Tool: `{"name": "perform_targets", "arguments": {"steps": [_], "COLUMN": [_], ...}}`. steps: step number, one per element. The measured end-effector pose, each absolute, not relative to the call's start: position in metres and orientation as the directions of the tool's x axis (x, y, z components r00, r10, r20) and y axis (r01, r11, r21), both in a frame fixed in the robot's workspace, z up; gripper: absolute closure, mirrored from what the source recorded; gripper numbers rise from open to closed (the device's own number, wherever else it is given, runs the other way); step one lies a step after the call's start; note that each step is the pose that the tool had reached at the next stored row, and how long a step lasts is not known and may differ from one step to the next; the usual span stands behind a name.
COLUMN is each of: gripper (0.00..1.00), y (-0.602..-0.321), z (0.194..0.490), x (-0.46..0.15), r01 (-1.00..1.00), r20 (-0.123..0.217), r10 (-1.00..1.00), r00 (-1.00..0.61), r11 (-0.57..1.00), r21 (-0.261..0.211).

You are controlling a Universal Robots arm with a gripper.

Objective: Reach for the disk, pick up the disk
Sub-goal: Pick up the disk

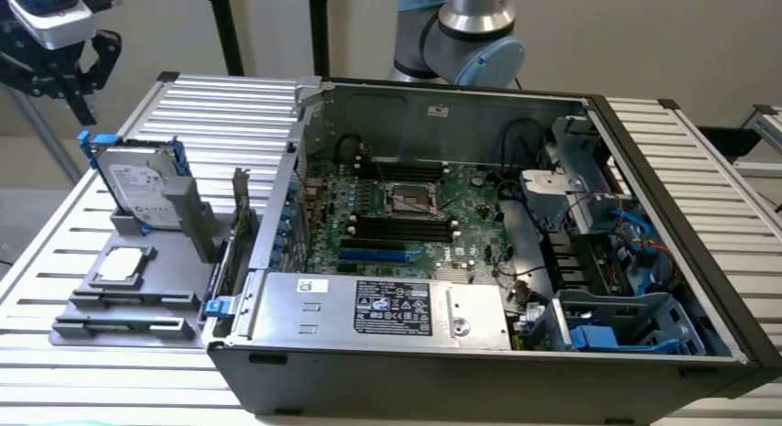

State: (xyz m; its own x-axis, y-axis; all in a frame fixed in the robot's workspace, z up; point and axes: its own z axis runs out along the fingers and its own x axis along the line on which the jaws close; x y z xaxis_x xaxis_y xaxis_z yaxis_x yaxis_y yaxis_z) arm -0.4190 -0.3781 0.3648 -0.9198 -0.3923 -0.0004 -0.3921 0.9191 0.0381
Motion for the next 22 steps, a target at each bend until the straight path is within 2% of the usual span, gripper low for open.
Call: {"name": "perform_targets", "arguments": {"steps": [22], "gripper": [0.89], "y": [-0.3781], "z": [0.3693], "x": [-0.4191], "r01": [-0.711], "r20": [-0.017], "r10": [-0.711], "r00": [-0.703], "r11": [0.703], "r21": [0.027]}}
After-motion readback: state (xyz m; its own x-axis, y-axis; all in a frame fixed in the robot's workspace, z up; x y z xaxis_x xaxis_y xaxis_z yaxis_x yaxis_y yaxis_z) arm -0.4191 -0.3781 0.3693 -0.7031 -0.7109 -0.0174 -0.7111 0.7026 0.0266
